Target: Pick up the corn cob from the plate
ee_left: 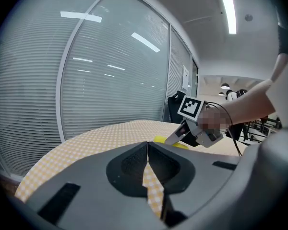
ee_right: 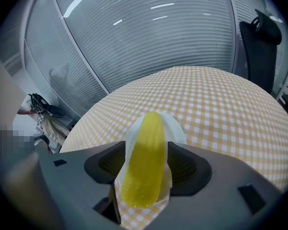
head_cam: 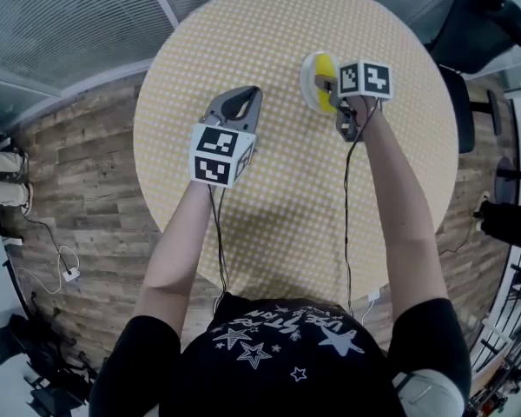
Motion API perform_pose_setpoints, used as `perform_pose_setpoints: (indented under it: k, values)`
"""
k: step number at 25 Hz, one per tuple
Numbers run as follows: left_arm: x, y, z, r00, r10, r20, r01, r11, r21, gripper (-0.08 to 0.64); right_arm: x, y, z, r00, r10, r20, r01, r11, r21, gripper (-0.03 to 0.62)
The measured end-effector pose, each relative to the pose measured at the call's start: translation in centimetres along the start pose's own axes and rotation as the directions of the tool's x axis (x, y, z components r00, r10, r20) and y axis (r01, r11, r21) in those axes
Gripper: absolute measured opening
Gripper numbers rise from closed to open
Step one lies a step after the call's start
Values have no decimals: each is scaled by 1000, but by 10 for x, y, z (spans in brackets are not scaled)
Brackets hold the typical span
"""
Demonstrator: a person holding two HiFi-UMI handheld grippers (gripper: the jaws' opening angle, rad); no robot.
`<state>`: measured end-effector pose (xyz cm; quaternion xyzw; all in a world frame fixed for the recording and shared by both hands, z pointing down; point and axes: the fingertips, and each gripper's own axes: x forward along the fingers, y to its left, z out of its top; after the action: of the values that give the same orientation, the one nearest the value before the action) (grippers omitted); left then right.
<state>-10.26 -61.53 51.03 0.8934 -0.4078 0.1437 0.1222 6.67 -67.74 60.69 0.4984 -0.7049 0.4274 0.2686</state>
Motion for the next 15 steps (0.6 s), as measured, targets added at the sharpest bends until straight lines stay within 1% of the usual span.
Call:
perform_pose_setpoints:
  k: [4,9,13,15]
  values:
    - [8,4,1,1000,3,5,-3,1000,-17,11,15,-2,-1,997,-37,-66,35,999,-33,258]
    - [15,0,-5,1000,-6,-2,6,999,-42,11,27,-7,-1,992,-69,-108,68,998,-18,256]
    - [15,4,-7,1000,-2,4,2,999,-51,11,33,-8,-1,982,-109,-157,104,994,-41,256]
    - [15,5,-8,1000,-2,2,2,999,-49,11,35,-8,-2,978,-125,-167,118,992,-53,256]
